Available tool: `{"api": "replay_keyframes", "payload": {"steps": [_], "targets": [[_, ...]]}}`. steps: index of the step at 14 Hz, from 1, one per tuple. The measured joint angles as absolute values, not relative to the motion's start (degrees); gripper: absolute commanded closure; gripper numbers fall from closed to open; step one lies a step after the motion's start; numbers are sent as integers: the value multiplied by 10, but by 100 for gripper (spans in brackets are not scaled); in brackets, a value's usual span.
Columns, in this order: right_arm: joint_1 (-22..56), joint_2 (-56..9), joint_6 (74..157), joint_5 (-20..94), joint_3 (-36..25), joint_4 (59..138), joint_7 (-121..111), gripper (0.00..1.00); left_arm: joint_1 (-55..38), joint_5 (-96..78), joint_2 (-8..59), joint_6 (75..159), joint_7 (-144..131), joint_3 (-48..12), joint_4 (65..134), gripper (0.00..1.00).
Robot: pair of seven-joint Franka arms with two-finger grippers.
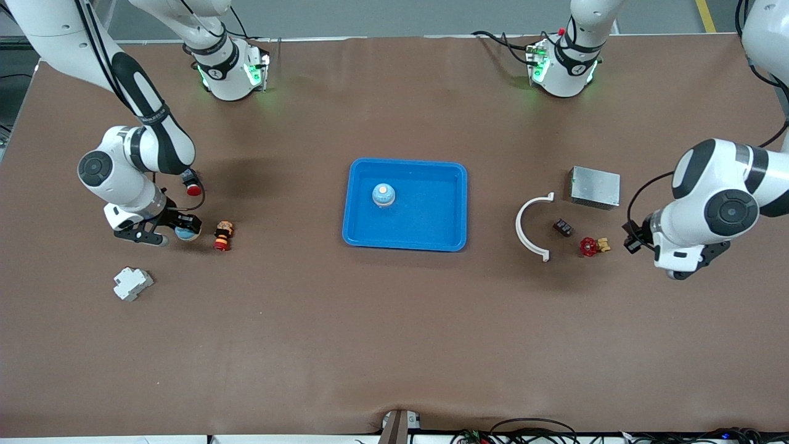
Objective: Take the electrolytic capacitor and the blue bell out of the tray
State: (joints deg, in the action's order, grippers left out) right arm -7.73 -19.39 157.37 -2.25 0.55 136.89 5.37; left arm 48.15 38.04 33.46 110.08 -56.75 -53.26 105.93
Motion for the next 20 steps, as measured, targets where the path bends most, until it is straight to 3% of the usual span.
{"api": "replay_keyframes", "payload": {"steps": [7,11,12,13,14,15,16,20], "targets": [[-76,-193,1569,-21,28,1360,59,0,495,480,423,1212,-566,-499,1062,100],[-57,-154,1438,-20,70,1314,136,0,494,504,440,1236,-566,-484,1062,100],[-45,-141,1398,-20,75,1296,159,0,494,505,445,1239,-566,-483,1062,94],[-33,-131,1370,-18,77,1282,180,0,491,505,449,1242,-566,-483,1062,80],[-19,-124,1351,-16,77,1271,207,0,487,505,452,1242,-566,-483,1062,56],[-4,-119,1342,-15,78,1264,239,0,485,505,453,1242,-566,-484,1062,20],[14,-118,1340,-14,78,1259,276,0,483,505,453,1242,-566,-484,1061,0],[99,-118,1342,-14,81,1251,426,0,483,505,452,1243,-566,-484,1057,0]]}}
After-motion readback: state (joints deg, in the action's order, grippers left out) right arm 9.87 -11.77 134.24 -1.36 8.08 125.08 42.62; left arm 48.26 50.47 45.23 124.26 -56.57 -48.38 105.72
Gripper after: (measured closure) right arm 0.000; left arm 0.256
